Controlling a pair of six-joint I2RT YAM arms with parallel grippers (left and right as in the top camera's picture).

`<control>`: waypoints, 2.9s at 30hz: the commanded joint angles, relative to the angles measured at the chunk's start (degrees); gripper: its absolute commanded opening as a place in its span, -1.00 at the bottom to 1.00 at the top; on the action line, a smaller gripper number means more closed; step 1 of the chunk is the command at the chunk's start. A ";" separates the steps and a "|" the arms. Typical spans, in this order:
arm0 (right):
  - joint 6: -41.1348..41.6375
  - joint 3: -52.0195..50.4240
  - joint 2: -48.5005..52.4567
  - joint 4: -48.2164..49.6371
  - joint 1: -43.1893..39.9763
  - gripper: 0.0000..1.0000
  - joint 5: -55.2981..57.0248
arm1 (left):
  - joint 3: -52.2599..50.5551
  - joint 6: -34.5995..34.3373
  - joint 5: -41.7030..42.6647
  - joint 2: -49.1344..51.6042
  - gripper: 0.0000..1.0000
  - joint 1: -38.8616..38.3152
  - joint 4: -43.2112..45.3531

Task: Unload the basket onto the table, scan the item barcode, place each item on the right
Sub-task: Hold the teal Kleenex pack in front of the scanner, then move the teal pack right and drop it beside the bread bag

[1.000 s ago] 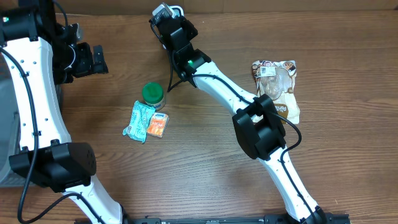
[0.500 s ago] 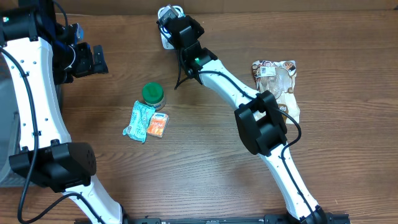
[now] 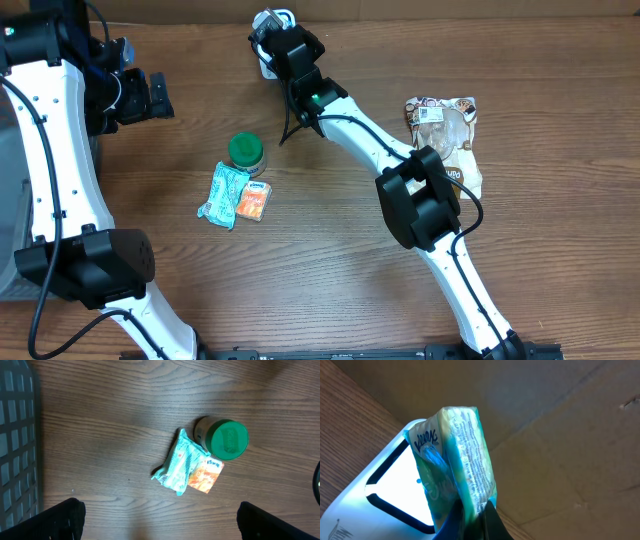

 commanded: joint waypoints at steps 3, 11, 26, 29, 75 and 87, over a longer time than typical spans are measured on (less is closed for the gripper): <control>7.28 0.85 -6.03 -0.83 0.98 -0.92 0.70 | 1.18 1.07 -0.11 -1.40 0.99 -0.11 -0.11; 27.89 0.85 -20.70 -20.46 0.98 -0.92 -0.92 | 1.18 1.07 -0.11 -1.40 0.99 -0.11 -0.11; 63.08 -3.23 -32.87 -79.58 -8.11 -0.92 -13.51 | 1.18 1.07 -0.11 -1.40 0.99 -0.11 -0.13; 63.06 -9.62 -32.24 -77.79 -9.79 -0.92 -13.70 | 1.18 1.07 -0.11 -1.40 0.99 -0.11 -0.11; 53.51 -18.03 -31.91 -78.27 -24.48 0.74 -26.47 | 1.18 1.07 -0.11 -1.42 0.99 -0.11 -0.13; 54.86 -25.94 -31.78 -68.83 -17.46 0.38 -48.89 | 1.18 1.07 -0.11 -1.42 0.99 -0.11 -0.13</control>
